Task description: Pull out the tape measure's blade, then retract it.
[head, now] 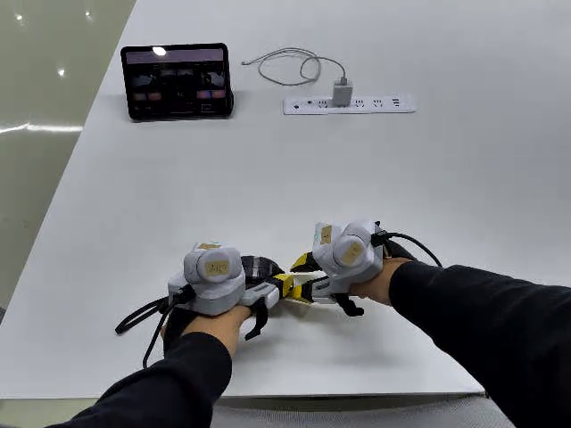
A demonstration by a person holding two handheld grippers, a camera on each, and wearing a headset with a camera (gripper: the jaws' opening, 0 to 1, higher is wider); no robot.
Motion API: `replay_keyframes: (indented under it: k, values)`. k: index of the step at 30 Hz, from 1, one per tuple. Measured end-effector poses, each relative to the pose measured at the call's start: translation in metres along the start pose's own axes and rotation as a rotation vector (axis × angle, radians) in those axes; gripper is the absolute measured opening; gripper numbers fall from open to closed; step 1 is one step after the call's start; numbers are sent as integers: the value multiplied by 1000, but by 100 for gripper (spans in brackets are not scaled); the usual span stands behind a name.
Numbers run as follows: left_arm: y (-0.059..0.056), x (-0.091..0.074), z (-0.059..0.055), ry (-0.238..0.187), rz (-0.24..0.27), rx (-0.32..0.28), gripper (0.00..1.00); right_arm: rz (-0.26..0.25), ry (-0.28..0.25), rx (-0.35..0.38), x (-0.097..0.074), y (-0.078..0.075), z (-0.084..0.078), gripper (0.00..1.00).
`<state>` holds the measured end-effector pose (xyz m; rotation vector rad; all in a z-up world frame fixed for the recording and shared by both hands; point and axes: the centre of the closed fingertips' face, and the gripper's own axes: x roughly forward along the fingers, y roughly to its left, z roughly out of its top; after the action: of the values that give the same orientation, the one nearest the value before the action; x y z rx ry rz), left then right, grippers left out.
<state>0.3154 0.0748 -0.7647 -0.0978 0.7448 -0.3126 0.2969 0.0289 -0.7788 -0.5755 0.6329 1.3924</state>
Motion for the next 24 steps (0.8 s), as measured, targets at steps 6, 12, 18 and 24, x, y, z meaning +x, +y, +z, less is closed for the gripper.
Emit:
replay_keyframes:
  k: [6, 12, 18, 24]
  values:
    - [-2, 0, 5, 2, -13, 75, 66, -36, -9, 55, -11, -5, -3, 28]
    - [-1, -1, 21, -45, -35, 16, 95, -56, -18, 84, -20, -7, -6, 36]
    - [-3, -7, 24, -43, -76, 103, 100, -73, -46, 116, -31, -8, -4, 52]
    - [-11, -17, 21, -31, -180, 226, 100, -101, -53, 131, -43, -12, -8, 56]
